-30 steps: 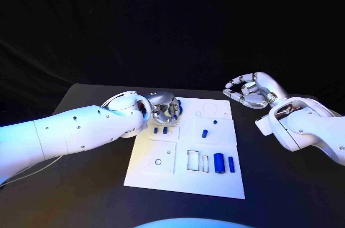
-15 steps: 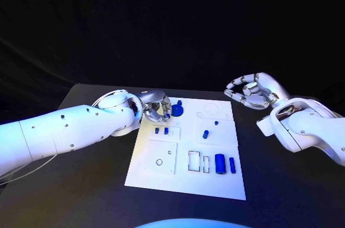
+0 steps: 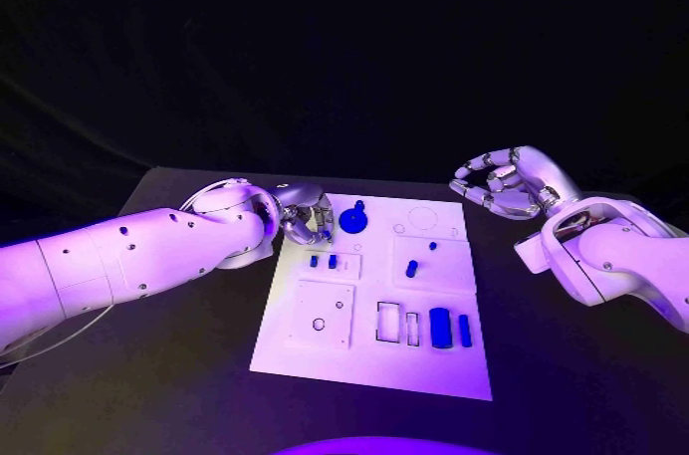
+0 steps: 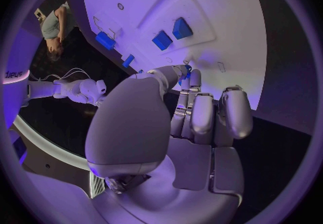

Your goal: Assemble the parts on the task board

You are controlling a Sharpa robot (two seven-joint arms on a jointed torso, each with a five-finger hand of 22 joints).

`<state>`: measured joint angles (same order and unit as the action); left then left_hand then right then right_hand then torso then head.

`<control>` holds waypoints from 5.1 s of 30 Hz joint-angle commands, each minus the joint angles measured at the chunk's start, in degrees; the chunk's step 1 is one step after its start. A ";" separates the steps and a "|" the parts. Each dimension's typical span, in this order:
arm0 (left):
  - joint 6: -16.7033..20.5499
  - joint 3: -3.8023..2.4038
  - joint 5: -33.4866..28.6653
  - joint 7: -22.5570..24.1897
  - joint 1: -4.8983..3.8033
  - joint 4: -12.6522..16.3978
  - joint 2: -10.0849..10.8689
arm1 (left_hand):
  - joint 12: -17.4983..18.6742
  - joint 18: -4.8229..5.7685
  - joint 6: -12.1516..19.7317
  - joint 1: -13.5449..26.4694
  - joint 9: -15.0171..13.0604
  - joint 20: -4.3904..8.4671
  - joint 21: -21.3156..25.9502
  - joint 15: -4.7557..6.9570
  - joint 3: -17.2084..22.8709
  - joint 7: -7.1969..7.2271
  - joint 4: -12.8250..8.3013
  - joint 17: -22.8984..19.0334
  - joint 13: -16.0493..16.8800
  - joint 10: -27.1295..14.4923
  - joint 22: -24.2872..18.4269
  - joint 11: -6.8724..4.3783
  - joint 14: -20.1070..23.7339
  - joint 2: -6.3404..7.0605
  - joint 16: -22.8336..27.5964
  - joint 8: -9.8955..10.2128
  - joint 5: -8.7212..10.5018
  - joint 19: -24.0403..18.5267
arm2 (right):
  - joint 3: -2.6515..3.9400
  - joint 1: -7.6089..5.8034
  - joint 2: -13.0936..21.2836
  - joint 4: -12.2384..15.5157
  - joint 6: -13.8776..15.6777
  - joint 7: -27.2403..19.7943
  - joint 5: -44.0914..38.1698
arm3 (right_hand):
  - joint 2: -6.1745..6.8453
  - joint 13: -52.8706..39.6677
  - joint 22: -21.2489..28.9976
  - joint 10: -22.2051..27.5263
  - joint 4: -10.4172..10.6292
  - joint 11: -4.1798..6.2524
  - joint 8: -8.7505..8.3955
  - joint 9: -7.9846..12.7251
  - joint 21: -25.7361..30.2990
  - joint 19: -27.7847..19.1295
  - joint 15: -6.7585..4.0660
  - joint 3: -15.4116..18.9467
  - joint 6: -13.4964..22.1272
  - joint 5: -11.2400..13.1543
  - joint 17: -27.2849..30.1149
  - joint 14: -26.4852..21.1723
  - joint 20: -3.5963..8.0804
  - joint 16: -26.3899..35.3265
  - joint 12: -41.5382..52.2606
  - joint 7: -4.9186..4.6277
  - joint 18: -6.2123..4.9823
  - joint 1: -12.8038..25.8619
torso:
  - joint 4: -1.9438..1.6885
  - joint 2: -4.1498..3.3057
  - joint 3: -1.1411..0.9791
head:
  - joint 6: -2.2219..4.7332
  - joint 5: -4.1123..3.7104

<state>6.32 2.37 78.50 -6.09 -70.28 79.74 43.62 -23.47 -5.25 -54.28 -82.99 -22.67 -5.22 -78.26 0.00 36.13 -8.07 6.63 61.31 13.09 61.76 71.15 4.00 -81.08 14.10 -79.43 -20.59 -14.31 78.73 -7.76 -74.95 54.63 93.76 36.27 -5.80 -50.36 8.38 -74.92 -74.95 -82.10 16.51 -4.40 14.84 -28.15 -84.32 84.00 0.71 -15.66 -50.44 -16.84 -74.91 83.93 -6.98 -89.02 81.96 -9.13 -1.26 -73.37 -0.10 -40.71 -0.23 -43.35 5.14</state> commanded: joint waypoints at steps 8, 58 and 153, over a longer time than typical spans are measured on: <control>-2.68 0.06 0.26 -1.05 -0.06 -0.52 -0.69 | 0.18 0.71 -0.48 0.66 -0.05 -0.02 -0.11 0.07 0.00 0.10 -0.27 -0.08 -0.07 0.34 -0.07 0.06 -0.23 0.15 -0.27 0.10 0.18 0.21 | 0.01 0.02 -0.02 0.11 -0.04 -0.38 -0.21 | -0.08 -6.21 -11.36 0.11 0.03 0.18 0.36 -0.08 0.13 1.93 -0.48 -0.06 0.20 -0.38 -11.49 5.19 0.58 0.21 -0.24 0.26 -0.35 0.36 | 0.11 -0.06 -0.07 | -0.04 0.21; -5.32 0.20 -0.30 -3.58 -0.04 -1.45 -2.02 | 3.02 0.44 2.42 2.82 1.12 -0.27 0.84 -0.36 -0.54 -0.43 -0.06 -2.04 -0.83 -0.58 -1.33 0.65 0.67 1.42 0.14 2.99 0.53 -0.74 | 0.01 0.01 0.16 0.29 0.11 -0.41 -0.21 | -0.10 -6.24 -11.32 0.06 -0.05 0.25 0.60 -0.18 0.23 1.89 -0.53 -0.07 0.08 -0.41 -11.50 5.19 0.62 0.22 -0.20 0.34 -0.37 0.53 | 0.04 -0.03 0.00 | -0.21 -0.08; 9.45 -1.21 -66.41 27.85 -0.70 10.56 11.34 | -0.96 -5.40 5.42 -0.66 4.18 -2.84 28.15 -3.00 -9.31 -2.96 3.10 -33.54 -1.37 -10.00 -32.70 3.48 21.53 -1.72 14.96 4.28 0.01 -19.84 | -0.46 5.57 -11.67 -9.12 -24.57 19.78 -50.69 | 2.50 60.00 -11.98 12.95 -9.78 0.75 -1.06 0.53 0.49 2.67 -1.32 -18.40 -8.85 6.45 2.78 2.58 1.39 7.01 -71.22 1.35 -0.27 -9.29 | 0.02 0.03 -0.01 | 0.00 -2.57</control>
<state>15.52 1.21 12.60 21.47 -70.94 90.15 54.98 -24.29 -9.77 -48.55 -83.09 -18.54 -8.19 -50.31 -3.40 26.51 -11.12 9.63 27.82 11.70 51.42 38.51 7.58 -59.68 12.37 -64.50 -16.10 -13.98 58.77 -7.80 -70.01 43.09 84.76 14.86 12.85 -99.96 11.79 -14.71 -74.90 -68.50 6.89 -4.04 13.56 -27.60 -83.57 84.01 -0.24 -34.11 -59.11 -10.52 -72.09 84.03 -5.93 -81.73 10.36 -7.72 -2.59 -82.29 -0.07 -40.67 -0.27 -43.32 2.62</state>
